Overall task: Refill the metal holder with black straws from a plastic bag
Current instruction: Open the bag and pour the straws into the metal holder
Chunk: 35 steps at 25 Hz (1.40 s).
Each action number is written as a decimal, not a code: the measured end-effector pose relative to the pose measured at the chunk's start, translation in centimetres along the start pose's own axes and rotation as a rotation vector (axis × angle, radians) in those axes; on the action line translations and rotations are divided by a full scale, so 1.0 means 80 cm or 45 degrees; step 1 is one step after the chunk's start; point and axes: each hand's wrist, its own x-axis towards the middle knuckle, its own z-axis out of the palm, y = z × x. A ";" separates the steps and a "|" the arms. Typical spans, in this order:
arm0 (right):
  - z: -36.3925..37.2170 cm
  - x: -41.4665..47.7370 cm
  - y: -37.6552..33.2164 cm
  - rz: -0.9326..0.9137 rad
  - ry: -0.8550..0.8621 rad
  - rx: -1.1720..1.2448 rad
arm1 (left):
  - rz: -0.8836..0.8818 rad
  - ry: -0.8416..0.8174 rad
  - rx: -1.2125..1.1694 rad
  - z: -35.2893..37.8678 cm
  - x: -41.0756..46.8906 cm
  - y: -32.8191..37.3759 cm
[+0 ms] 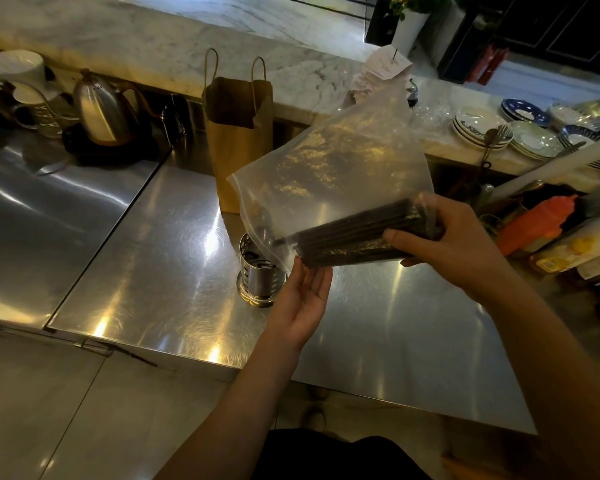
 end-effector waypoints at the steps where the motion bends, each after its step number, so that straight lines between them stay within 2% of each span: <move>1: 0.000 0.000 -0.002 -0.010 0.009 -0.016 | 0.003 -0.002 -0.003 0.001 0.001 0.000; 15: 0.013 -0.008 -0.006 0.011 0.044 -0.091 | -0.018 0.040 0.018 -0.004 0.005 -0.002; 35: 0.021 0.006 -0.034 -0.037 0.074 -0.177 | 0.003 -0.008 -0.064 0.008 -0.003 0.005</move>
